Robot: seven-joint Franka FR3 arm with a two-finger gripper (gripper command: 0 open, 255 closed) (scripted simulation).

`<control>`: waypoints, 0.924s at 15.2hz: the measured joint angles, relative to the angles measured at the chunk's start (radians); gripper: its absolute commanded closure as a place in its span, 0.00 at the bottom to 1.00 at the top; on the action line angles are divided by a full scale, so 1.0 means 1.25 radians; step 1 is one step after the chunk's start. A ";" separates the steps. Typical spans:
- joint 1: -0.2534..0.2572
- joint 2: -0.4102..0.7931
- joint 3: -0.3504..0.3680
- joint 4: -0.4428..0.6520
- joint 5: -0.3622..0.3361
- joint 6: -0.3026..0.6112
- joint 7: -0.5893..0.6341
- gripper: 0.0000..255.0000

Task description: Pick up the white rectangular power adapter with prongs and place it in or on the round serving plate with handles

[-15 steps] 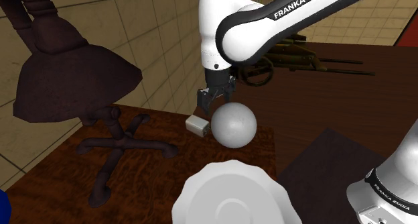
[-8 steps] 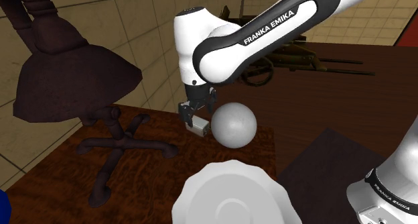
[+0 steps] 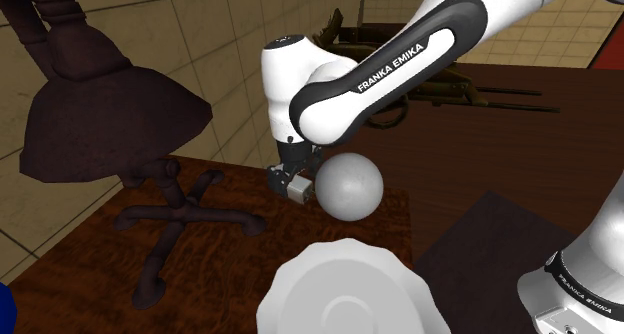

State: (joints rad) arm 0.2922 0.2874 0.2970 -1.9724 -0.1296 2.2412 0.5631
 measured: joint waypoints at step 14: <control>0.000 -0.002 0.000 0.000 0.000 0.001 0.001 1.00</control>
State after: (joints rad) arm 0.2919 0.2854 0.2965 -1.9721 -0.1302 2.2419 0.5638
